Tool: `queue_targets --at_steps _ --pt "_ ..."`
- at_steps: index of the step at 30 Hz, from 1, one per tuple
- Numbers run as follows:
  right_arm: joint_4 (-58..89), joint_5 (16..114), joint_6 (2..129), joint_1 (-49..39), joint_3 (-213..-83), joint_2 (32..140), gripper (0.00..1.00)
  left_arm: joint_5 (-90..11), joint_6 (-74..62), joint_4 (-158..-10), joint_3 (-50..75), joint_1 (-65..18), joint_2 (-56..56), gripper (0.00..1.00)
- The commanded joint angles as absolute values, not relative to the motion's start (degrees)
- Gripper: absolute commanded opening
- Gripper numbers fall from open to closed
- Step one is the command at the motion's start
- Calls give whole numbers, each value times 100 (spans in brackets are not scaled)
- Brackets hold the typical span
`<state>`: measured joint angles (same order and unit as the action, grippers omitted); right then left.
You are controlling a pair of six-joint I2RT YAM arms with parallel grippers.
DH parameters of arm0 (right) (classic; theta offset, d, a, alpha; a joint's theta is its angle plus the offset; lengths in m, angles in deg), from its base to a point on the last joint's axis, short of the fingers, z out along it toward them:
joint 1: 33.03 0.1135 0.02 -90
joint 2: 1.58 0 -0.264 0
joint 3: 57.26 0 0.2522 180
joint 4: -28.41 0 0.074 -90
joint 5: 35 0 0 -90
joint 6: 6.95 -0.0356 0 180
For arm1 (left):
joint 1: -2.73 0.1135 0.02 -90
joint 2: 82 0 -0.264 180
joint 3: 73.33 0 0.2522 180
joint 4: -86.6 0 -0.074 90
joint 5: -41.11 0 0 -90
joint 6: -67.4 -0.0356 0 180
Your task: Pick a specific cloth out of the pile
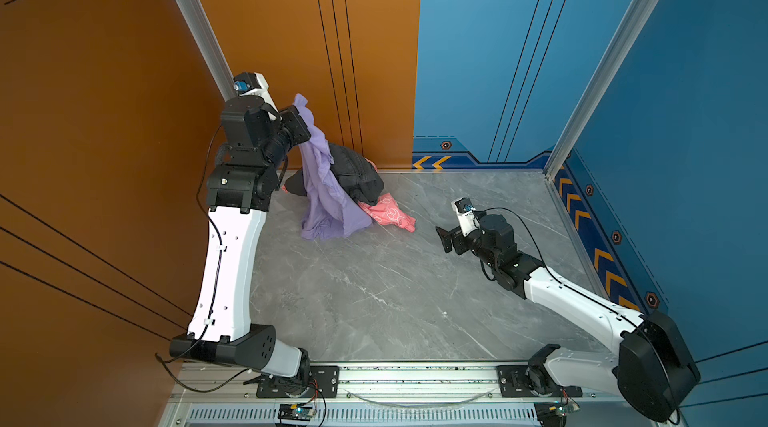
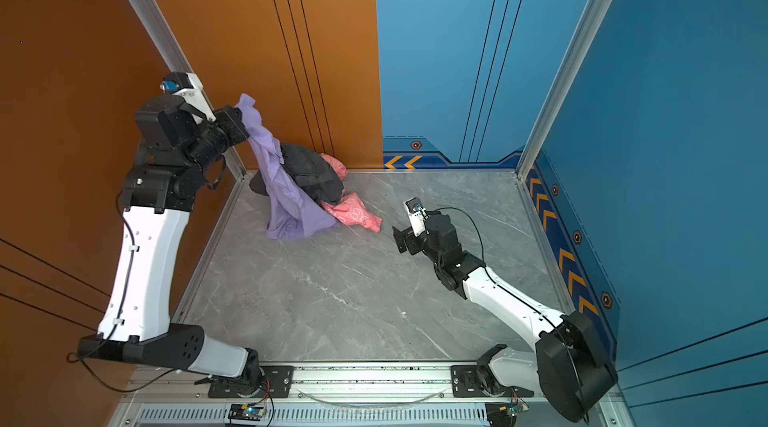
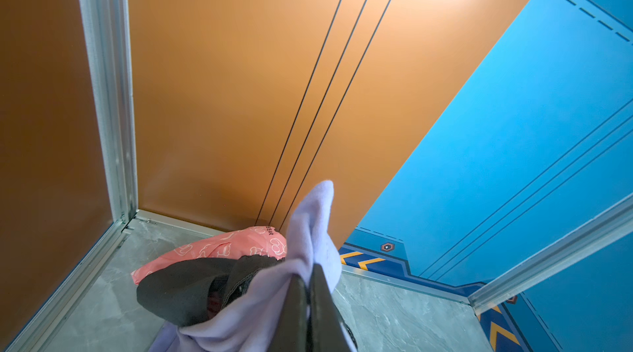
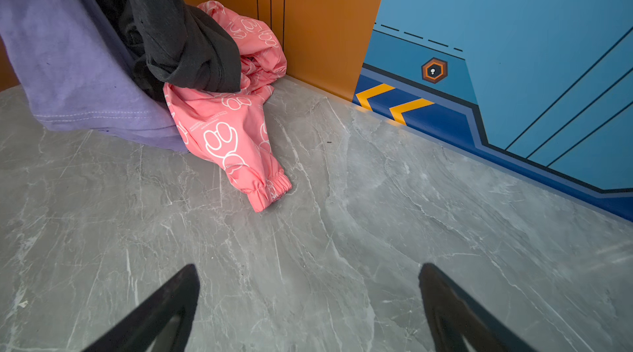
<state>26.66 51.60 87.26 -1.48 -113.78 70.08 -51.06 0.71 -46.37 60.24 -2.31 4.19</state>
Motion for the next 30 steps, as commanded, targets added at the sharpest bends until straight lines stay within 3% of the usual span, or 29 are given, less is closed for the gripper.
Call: queue_targets --at_steps 1,9,14,20,22,24,26,28,30 --pt "2820 4955 8610 -169 -11241 6936 100 -4559 -151 -5504 6872 -201 550 0" --pt "2657 5292 8492 -493 -11716 7256 100 -3631 -101 -5164 9002 -427 1863 0" --pt "2565 5467 8543 -560 -11850 7272 100 -3598 -256 -5127 8268 -1047 1899 0" --pt "2504 5342 8483 -596 -11785 7110 100 -3584 -849 -3903 7088 -1864 1951 2" --pt "2452 5187 8393 -596 -11741 7006 100 -3620 -1088 -3353 6542 -2132 1969 12" --pt "2391 4996 8288 -599 -11654 6876 100 -3515 -962 -3151 5913 -2278 1900 46" --pt "2349 4814 8189 -605 -11512 6724 100 -3454 -626 -3156 5274 -2316 1669 67" --pt "2290 4694 8137 -613 -11348 6556 100 -3632 -520 -3152 4703 -2343 1292 96" --pt "2224 4612 8088 -635 -11208 6404 100 -4049 -497 -3155 4197 -2324 852 98"
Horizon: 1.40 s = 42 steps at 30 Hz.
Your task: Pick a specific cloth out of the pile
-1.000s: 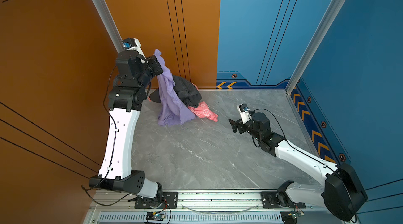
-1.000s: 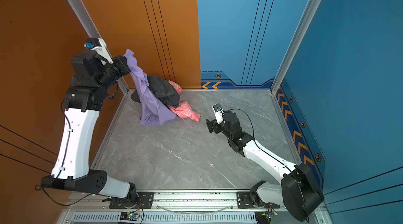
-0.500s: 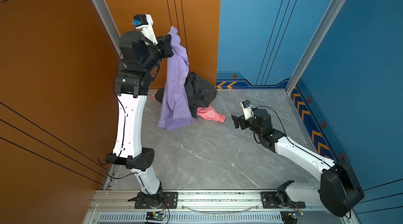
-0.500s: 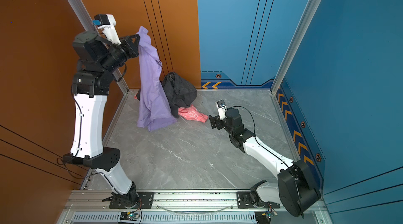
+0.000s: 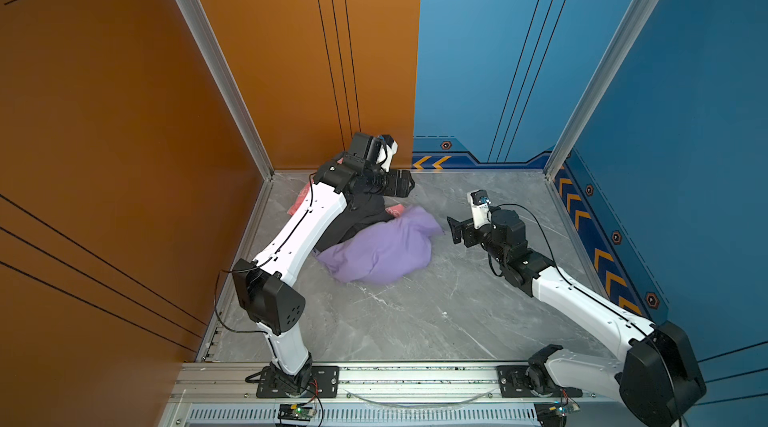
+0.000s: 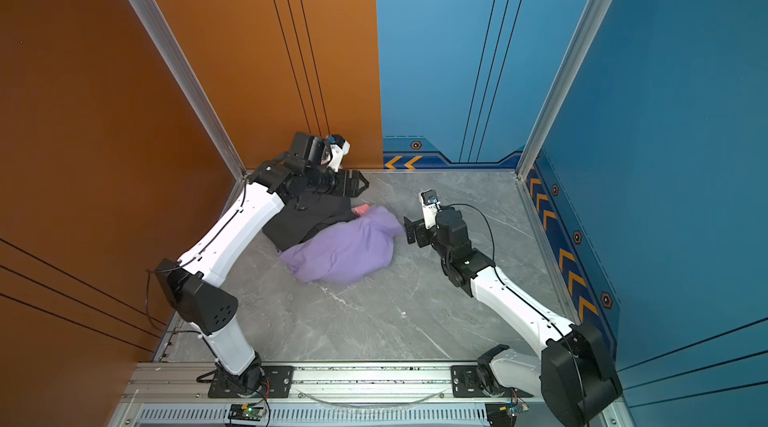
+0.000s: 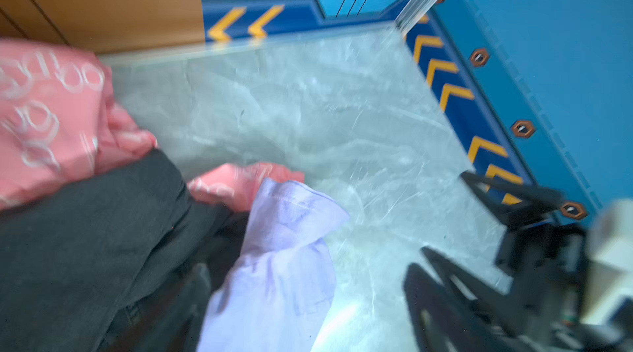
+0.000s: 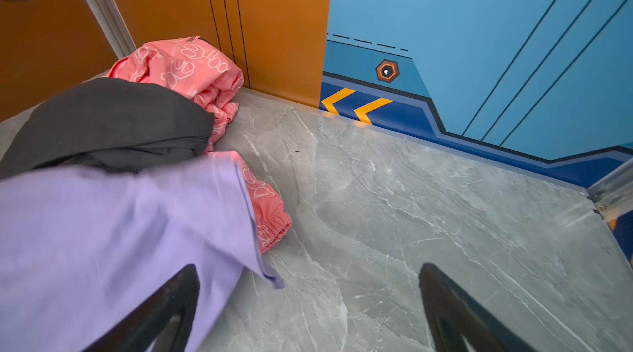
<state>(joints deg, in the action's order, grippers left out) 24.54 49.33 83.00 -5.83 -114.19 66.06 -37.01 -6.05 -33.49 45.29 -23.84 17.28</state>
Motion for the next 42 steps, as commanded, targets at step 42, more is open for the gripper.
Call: queue_targets --at_steps 42 --pt "2056 5823 8454 200 -11942 7456 100 -2870 2844 -5973 -2352 -652 -1243 62"
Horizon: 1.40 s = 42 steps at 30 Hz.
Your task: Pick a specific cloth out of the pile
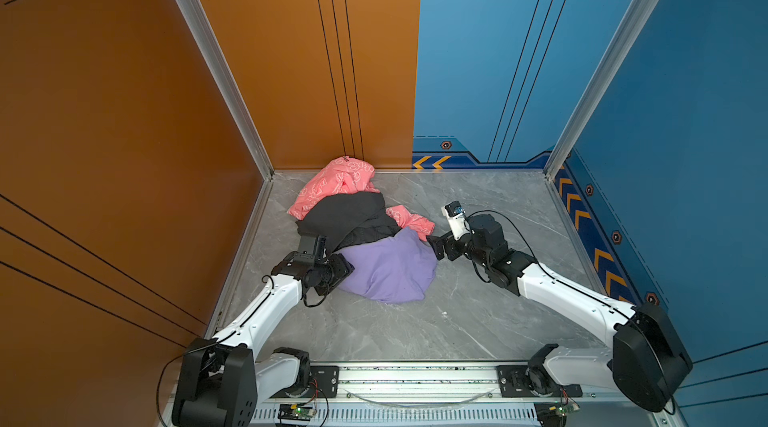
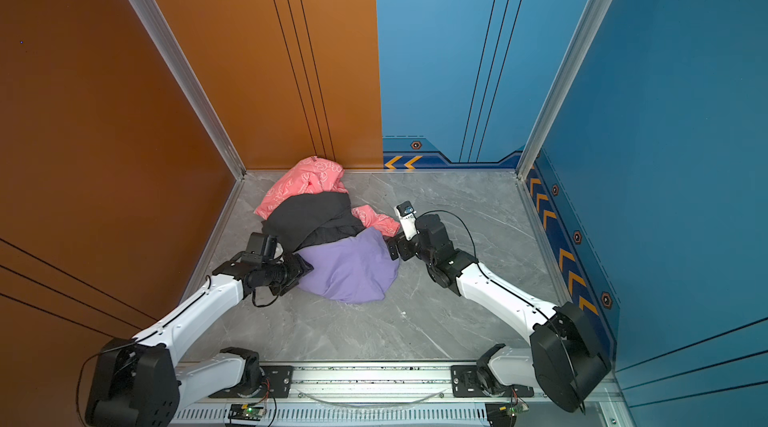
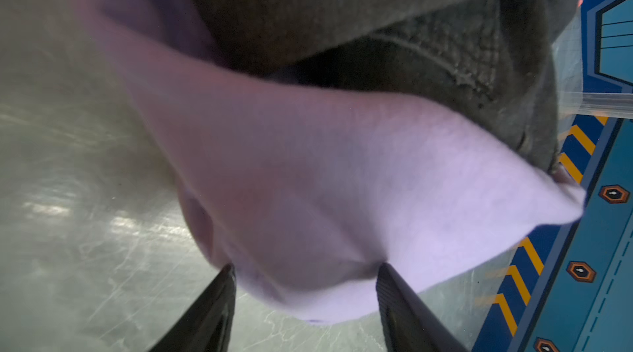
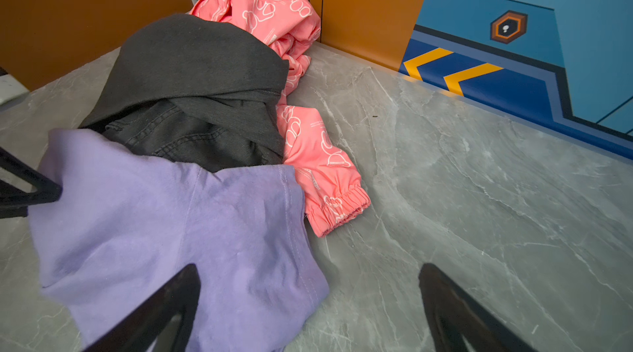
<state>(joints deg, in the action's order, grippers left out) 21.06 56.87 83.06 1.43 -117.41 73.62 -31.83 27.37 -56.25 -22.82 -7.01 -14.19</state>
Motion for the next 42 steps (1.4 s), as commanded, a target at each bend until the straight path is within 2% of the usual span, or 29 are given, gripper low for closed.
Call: queue_targets --at_steps 1,8,10,21,33,42 --pt "2062 5825 8467 217 -11959 7486 100 -2839 2846 -5973 -2371 -650 -1169 59" --pt "2267 5876 8507 253 -11962 7715 100 -2934 2833 -6031 -2254 -634 -1063 7" --pt "2325 5934 8507 256 -11977 7797 100 -3114 2829 -6032 -2132 -635 -1217 0" --pt "2537 6103 8573 261 -12236 8239 100 -4217 2415 -5660 -899 -664 -1959 0" --pt "2581 6181 8788 260 -12546 8525 100 -5277 1488 -5156 1143 -841 -1935 0" --pt "2807 6086 8797 265 -12516 8530 100 -5666 1155 -5138 2486 -956 -1646 0"
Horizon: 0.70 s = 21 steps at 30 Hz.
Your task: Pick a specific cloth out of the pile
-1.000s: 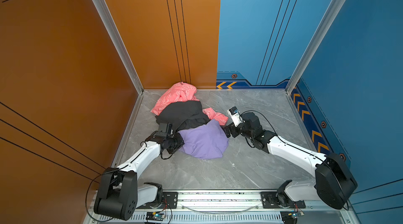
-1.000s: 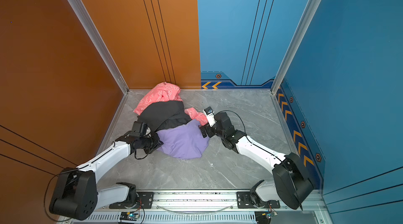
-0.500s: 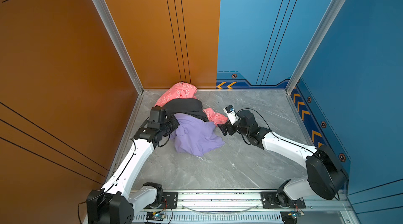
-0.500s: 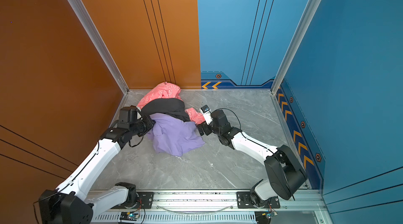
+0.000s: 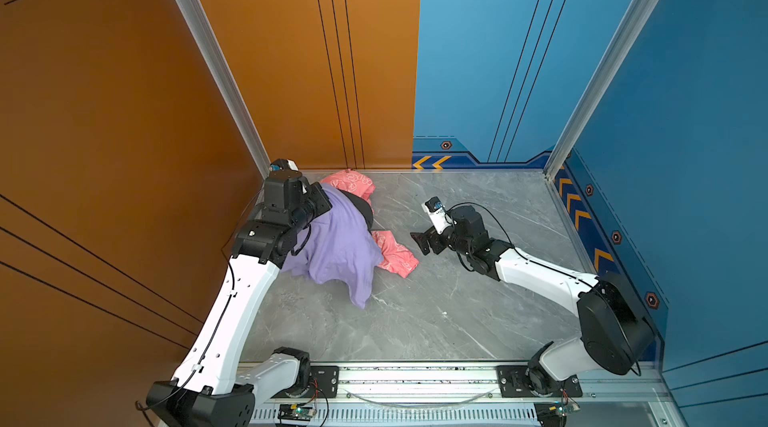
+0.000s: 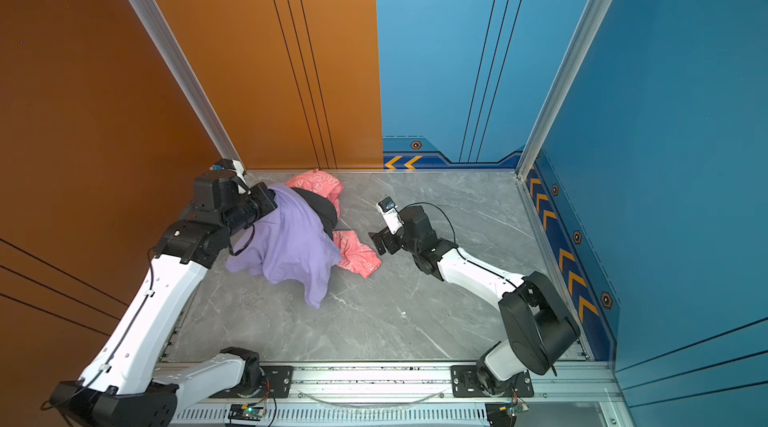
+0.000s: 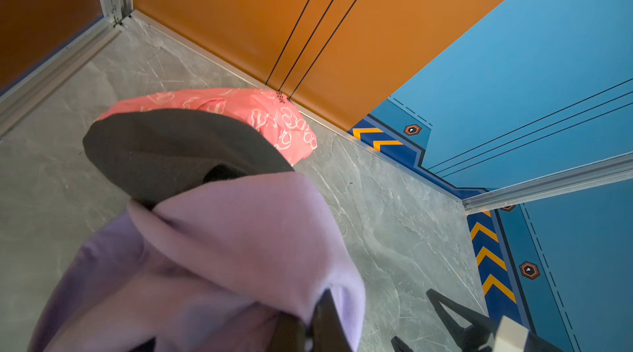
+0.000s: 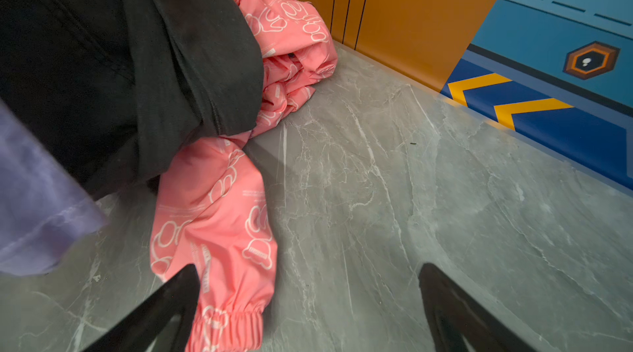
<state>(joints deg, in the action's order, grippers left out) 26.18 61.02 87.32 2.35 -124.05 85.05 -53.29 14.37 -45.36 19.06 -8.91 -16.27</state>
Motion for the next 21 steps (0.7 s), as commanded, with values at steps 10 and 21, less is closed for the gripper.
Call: queue_targets --at_steps 10,21 --pt "2886 5876 8788 254 -12439 8355 100 -5596 596 -5139 4040 -1149 -909 0" --pt "2888 5530 8762 175 -12359 8155 100 -4734 635 -5143 5928 -1204 386 0"
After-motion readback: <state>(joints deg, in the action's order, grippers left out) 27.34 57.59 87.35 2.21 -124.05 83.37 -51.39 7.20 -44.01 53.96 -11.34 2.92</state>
